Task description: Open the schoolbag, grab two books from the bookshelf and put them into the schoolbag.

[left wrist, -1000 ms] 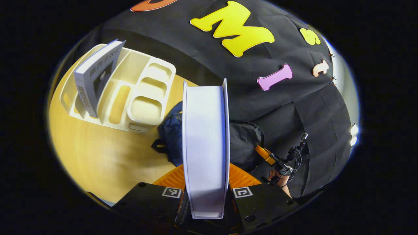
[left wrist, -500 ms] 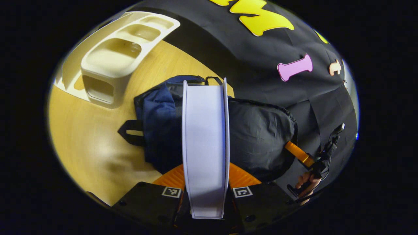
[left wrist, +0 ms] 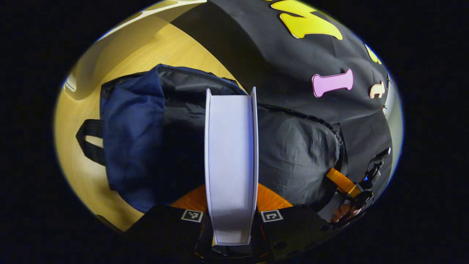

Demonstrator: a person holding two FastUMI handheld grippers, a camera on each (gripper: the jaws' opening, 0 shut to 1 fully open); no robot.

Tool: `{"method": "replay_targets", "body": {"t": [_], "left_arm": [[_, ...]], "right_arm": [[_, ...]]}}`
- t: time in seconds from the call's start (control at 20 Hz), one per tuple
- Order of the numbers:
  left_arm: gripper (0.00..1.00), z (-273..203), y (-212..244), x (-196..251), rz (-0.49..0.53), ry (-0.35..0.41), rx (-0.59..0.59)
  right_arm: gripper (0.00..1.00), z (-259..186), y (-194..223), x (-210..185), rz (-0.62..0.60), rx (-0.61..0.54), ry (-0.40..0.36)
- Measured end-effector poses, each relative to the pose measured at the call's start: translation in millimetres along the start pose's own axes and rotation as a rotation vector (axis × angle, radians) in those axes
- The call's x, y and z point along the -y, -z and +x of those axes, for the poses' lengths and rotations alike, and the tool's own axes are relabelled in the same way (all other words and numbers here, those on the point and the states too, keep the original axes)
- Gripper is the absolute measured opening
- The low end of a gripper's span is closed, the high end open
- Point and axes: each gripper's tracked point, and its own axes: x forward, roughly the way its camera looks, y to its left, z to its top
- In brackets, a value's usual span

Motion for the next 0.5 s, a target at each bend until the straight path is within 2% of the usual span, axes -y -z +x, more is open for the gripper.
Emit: {"method": "replay_targets", "body": {"t": [0.2,0.25,0.3,0.35,0.4,0.5], "left_arm": [[0.43,29,0,-6,-0.078,0.046,-0.014],[0.49,36,2,-9,-0.120,0.060,-0.026],[0.50,40,2,-12,-0.148,0.074,-0.030],[0.51,44,3,-14,-0.159,0.086,-0.037],[0.45,44,5,-15,-0.156,0.092,-0.040],[0.48,46,3,-17,-0.135,0.067,-0.042]], "right_arm": [[0.00,0,-5,-1,-0.016,0.002,-0.002],[0.00,0,-7,-2,-0.015,0.003,-0.004],[0.00,1,-7,-3,-0.016,0.002,-0.006],[0.00,2,-8,-5,-0.016,0.002,-0.009],[0.00,3,-8,-5,-0.019,0.002,-0.009],[0.03,4,-8,-6,-0.019,0.004,-0.011]]}}
